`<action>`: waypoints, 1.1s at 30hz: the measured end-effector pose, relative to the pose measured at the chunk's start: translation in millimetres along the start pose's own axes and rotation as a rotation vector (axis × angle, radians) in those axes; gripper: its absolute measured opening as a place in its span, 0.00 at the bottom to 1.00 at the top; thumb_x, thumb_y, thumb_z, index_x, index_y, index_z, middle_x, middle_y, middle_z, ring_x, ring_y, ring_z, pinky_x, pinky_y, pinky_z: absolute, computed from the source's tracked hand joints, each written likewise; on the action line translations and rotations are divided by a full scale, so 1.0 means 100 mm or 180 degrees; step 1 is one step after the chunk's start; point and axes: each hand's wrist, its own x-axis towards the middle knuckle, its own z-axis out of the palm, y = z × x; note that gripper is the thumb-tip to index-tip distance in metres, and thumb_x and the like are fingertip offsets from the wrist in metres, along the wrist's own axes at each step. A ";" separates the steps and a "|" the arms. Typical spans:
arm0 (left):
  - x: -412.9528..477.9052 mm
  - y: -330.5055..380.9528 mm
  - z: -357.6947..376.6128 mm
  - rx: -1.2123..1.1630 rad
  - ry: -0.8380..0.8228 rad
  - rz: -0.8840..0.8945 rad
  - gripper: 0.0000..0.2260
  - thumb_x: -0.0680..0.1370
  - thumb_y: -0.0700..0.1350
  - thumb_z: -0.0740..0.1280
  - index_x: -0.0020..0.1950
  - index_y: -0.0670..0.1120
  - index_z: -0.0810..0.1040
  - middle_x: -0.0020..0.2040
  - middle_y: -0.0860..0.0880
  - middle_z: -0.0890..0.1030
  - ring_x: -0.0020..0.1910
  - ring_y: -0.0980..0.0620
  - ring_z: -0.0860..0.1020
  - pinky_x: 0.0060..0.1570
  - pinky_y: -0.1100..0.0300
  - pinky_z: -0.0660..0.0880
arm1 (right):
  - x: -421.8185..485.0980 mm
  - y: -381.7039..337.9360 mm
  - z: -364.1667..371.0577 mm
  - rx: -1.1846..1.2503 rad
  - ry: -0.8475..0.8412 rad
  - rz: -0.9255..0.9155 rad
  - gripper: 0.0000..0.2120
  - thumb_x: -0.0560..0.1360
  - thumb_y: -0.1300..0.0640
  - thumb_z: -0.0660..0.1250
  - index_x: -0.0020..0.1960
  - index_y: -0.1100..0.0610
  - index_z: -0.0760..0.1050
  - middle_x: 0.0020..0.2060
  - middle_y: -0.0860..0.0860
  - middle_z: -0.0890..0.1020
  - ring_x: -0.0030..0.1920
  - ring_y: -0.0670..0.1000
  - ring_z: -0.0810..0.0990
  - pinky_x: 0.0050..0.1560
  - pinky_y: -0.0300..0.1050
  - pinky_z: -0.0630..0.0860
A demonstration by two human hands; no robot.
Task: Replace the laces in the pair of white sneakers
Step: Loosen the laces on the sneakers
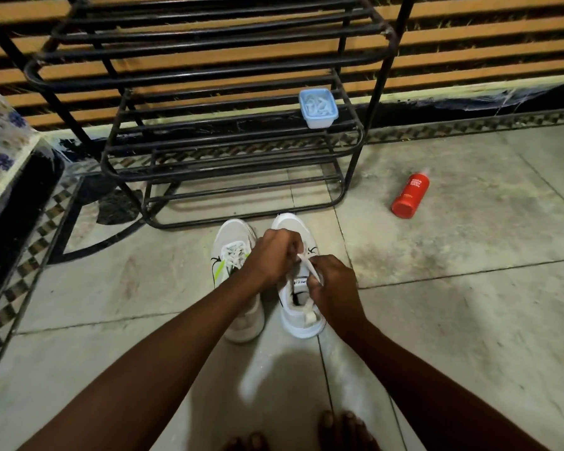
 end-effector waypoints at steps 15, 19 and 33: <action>-0.02 0.14 0.04 0.0622 0.0034 0.0077 0.09 0.70 0.49 0.70 0.49 0.50 0.80 0.48 0.49 0.83 0.50 0.43 0.81 0.51 0.53 0.78 | -0.07 0.05 0.05 -0.0292 0.0153 -0.0214 0.11 0.74 0.67 0.64 0.55 0.64 0.81 0.47 0.58 0.84 0.47 0.59 0.82 0.51 0.46 0.76; 0.01 0.16 0.11 0.1170 -0.0133 0.0302 0.10 0.75 0.47 0.68 0.53 0.46 0.76 0.54 0.43 0.80 0.56 0.38 0.78 0.52 0.50 0.75 | -0.07 0.09 0.06 -0.0402 0.0097 -0.0286 0.10 0.76 0.67 0.64 0.55 0.64 0.80 0.46 0.59 0.84 0.46 0.60 0.81 0.49 0.51 0.78; 0.06 -0.01 0.07 -0.1594 0.1041 -0.1304 0.03 0.77 0.37 0.71 0.43 0.42 0.79 0.37 0.49 0.86 0.38 0.51 0.85 0.44 0.55 0.83 | -0.08 0.09 0.06 -0.0414 0.0202 -0.0266 0.12 0.75 0.63 0.60 0.53 0.64 0.80 0.44 0.59 0.83 0.43 0.60 0.80 0.48 0.45 0.70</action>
